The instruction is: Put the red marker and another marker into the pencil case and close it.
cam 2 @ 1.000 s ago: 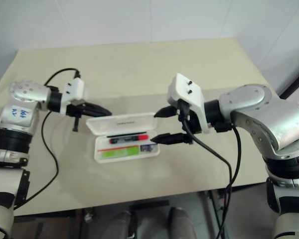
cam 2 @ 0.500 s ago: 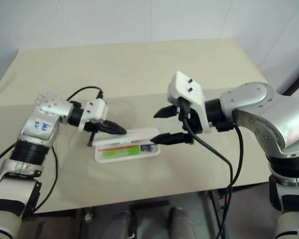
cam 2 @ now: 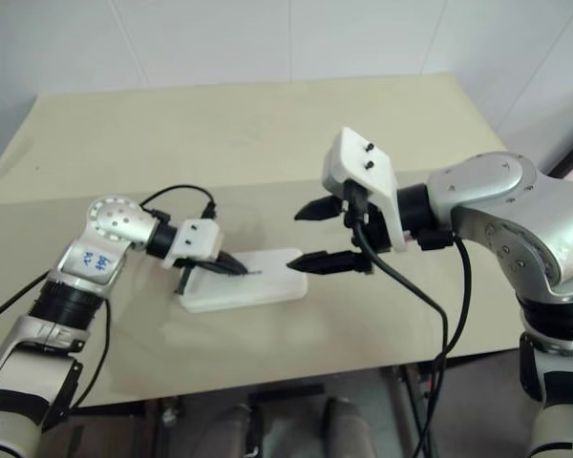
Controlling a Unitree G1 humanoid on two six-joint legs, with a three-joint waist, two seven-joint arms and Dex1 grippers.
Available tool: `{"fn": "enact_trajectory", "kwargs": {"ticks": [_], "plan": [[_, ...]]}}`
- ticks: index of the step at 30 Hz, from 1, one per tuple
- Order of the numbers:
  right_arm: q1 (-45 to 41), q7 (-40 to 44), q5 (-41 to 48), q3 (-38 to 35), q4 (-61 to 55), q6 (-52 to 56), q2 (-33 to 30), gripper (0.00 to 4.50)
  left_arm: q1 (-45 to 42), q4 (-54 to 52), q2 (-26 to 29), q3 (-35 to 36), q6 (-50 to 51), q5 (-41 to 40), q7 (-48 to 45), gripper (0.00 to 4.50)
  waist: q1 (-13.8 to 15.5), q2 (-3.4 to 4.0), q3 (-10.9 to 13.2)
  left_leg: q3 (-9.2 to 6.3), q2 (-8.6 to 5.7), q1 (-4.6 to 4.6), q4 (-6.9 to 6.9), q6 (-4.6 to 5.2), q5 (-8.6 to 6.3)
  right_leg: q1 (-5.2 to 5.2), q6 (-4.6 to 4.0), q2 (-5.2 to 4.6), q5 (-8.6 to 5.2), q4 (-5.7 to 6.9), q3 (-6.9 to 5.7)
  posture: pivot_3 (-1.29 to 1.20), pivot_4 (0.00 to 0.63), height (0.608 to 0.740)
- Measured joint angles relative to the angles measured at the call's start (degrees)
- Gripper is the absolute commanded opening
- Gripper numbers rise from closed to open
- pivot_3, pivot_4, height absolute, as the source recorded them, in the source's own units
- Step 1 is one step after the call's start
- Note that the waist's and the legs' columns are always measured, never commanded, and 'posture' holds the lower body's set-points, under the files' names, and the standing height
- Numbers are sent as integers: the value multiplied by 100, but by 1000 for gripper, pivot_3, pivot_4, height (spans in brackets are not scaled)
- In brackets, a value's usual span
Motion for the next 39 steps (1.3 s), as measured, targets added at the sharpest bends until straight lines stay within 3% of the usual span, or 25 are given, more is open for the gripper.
{"fn": "enact_trajectory", "kwargs": {"ticks": [11,17,27,33,39], "plan": [[0,-46,8,0,-6,-1,-37,3843,157,-216,-3,-89,-220,37,142,31,65,1,0,1,0,1,2,5,-3,3,0,-1,0,-2,0,0,150,740],[-5,-113,16,0,7,0,-23,3843,225,-374,-21,62,602,-319,137,31,60,0,0,0,1,0,6,13,-7,3,1,0,0,0,0,0,150,740],[373,-540,-90,-106,663,-180,426,3843,906,-1385,677,2246,3178,-1843,1091,31,20,0,0,-2,2,0,3,7,-4,5,1,-5,0,-3,0,0,150,740],[712,-798,-956,-6,2097,-994,868,3843,1681,-1640,744,3199,3460,-1927,2218,31,52,-1,-1,-1,1,0,4,7,-4,5,4,-5,2,-3,0,0,150,740],[751,-913,-1761,42,3561,-1819,1169,3843,2361,-2260,744,3459,3573,-2011,2756,31,49,-1,-1,4,0,-2,-3,6,-4,3,4,-9,2,-9,0,0,150,740]]}}
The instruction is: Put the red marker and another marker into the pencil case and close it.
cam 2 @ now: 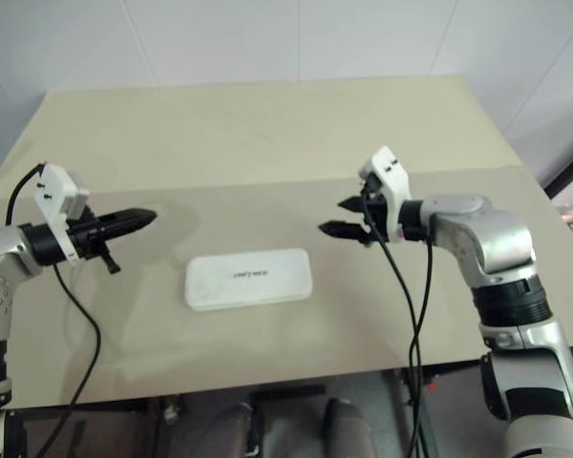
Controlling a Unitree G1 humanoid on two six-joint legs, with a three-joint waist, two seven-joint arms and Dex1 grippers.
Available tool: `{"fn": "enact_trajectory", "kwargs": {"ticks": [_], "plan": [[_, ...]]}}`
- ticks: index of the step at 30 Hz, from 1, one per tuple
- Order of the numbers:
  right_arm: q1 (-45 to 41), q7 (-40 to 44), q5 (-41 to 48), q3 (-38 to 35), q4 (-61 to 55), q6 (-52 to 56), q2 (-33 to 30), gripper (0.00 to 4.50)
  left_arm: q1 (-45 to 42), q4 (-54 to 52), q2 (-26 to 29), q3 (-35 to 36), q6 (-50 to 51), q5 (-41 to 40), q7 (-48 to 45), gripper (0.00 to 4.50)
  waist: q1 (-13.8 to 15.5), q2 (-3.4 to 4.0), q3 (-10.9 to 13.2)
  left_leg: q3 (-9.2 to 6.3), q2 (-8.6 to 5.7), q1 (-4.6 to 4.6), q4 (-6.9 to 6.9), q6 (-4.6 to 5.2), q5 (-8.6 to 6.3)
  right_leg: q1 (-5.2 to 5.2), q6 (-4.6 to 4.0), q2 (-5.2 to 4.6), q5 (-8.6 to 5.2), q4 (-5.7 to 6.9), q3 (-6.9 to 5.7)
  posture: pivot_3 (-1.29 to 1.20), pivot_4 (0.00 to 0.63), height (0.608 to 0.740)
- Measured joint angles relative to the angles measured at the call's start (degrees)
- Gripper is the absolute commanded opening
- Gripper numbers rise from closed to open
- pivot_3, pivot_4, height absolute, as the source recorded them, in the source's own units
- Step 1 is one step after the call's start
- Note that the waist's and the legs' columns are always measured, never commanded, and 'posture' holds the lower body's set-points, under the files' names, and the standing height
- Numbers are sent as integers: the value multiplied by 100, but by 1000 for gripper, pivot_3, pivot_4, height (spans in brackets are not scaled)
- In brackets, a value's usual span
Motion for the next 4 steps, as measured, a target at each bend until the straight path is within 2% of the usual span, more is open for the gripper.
{"fn": "enact_trajectory", "kwargs": {"ticks": [4], "plan": [[-3,-46,-339,-32,456,-332,51,3843,178,-230,5,114,77,-79,209,31,0,0,0,0,1,3,-3,-2,1,0,0,1,0,2,0,0,150,740]]}}
